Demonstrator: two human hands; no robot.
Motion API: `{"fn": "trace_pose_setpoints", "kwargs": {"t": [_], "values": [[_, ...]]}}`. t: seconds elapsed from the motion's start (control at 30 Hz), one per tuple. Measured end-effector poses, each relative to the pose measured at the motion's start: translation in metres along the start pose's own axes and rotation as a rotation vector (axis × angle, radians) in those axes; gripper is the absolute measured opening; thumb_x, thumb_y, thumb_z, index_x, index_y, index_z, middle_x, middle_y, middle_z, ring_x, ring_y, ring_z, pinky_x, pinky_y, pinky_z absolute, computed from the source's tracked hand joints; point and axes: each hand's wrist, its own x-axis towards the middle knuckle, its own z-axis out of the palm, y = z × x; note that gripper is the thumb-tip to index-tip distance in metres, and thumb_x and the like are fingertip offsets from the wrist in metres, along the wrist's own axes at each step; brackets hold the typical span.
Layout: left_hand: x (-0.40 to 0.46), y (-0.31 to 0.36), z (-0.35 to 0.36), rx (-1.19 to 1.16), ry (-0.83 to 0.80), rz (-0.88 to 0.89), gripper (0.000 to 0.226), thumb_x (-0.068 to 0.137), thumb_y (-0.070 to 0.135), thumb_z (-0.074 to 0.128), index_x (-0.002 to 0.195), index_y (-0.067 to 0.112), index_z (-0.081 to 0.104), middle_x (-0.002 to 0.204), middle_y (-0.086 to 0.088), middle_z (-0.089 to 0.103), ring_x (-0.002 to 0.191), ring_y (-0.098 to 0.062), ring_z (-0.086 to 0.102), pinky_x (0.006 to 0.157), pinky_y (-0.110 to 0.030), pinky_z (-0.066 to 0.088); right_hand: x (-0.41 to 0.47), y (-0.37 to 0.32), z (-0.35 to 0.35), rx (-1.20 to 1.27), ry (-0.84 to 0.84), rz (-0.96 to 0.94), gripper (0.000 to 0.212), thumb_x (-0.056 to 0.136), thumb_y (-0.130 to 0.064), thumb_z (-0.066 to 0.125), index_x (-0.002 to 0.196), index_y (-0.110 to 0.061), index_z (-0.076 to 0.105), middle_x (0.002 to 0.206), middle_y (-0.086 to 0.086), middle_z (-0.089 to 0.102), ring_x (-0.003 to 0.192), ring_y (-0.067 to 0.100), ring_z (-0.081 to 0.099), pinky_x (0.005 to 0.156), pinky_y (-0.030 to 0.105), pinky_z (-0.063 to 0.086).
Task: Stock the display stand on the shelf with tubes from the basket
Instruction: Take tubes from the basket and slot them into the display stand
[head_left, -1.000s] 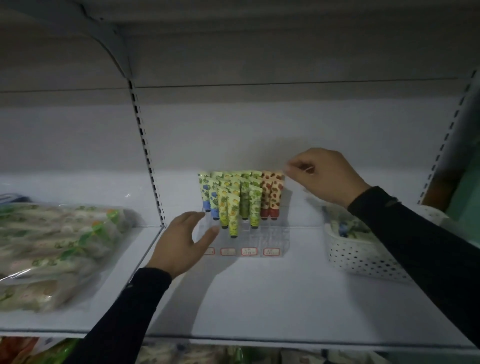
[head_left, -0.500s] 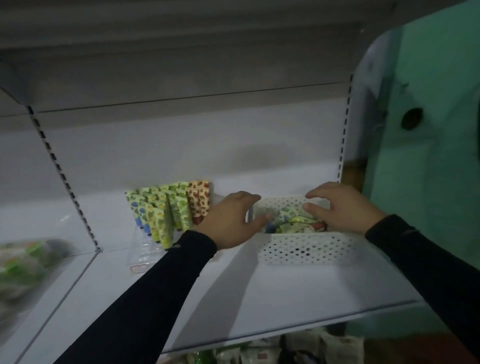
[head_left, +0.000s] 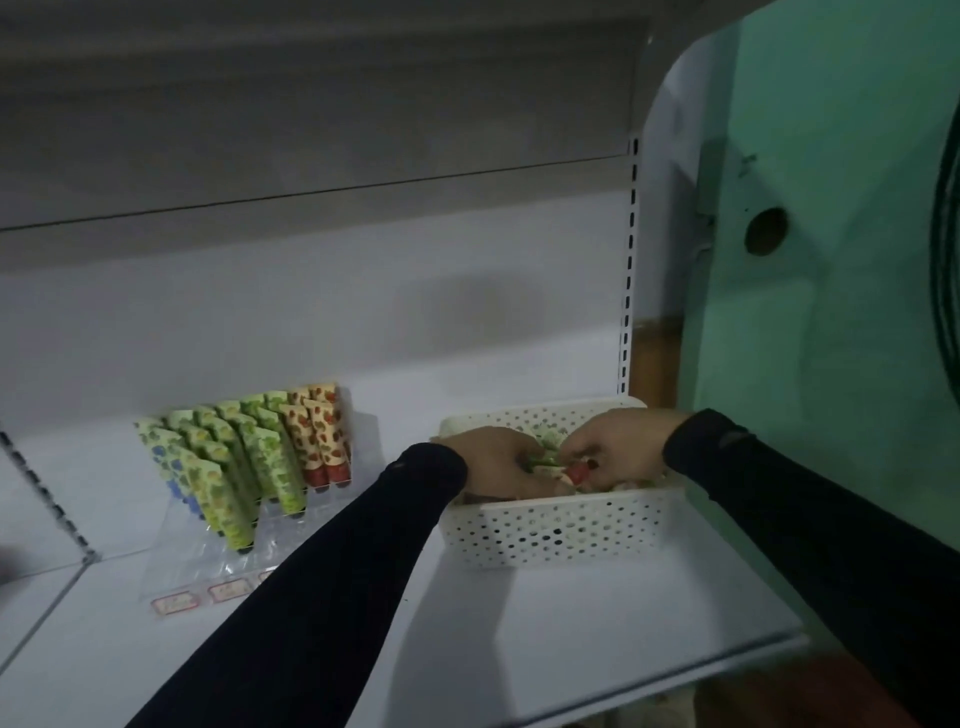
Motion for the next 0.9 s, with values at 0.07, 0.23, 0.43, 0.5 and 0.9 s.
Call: {"fn": "trace_pose_setpoints", "kwargs": {"t": [0.07, 0.23, 0.43, 0.5, 0.9], "values": [[0.005, -0.002, 0.002, -0.009, -0.026, -0.004, 0.065, 0.086, 0.073, 0.049, 0.137, 0.033, 0.053, 0.135, 0.006, 0.058, 0.122, -0.017, 0.053, 0.093, -0.032, 0.038, 0.006, 0.002, 0.003, -0.011, -0.006, -0.013, 0.019, 0.091, -0.030, 0.062, 0.111, -0.030, 0.062, 0.100, -0.012, 0.061, 0.083, 0.008, 0.053, 0.069, 0.020, 0.039], [0.016, -0.007, 0.008, 0.015, 0.015, -0.001, 0.041, 0.090, 0.061, 0.054, 0.112, 0.027, 0.063, 0.105, 0.007, 0.066, 0.097, -0.015, 0.059, 0.074, -0.028, 0.037, 0.017, 0.003, 0.009, 0.028, 0.062, 0.002, 0.026, 0.092, -0.037, 0.060, 0.116, -0.028, 0.063, 0.109, -0.006, 0.065, 0.097, 0.015, 0.056, 0.082, 0.029, 0.043], [0.023, -0.007, 0.004, -0.101, -0.032, 0.032, 0.022, 0.088, 0.049, 0.066, 0.098, 0.032, 0.056, 0.093, 0.013, 0.063, 0.087, -0.010, 0.058, 0.070, -0.023, 0.039, 0.018, 0.004, 0.006, 0.025, 0.128, 0.059, 0.038, 0.085, -0.040, 0.068, 0.119, -0.026, 0.061, 0.112, -0.005, 0.061, 0.095, 0.012, 0.052, 0.078, 0.026, 0.040], [0.022, -0.004, 0.002, -0.136, -0.052, 0.048, 0.023, 0.090, 0.044, 0.066, 0.106, 0.032, 0.055, 0.097, 0.012, 0.061, 0.090, -0.010, 0.057, 0.075, -0.023, 0.039, 0.016, 0.003, 0.002, -0.027, 0.115, 0.128, 0.051, 0.083, -0.042, 0.069, 0.128, -0.021, 0.057, 0.122, -0.002, 0.059, 0.104, 0.016, 0.053, 0.087, 0.029, 0.045], [0.028, 0.002, 0.011, -0.368, 0.028, 0.033, 0.043, 0.081, 0.042, 0.077, 0.114, 0.017, 0.064, 0.087, 0.007, 0.066, 0.075, -0.010, 0.062, 0.064, -0.022, 0.046, 0.010, -0.004, -0.006, 0.093, 0.065, 0.245, 0.035, 0.079, -0.025, 0.073, 0.113, -0.016, 0.065, 0.108, 0.003, 0.066, 0.094, 0.018, 0.061, 0.074, 0.028, 0.052]]}}
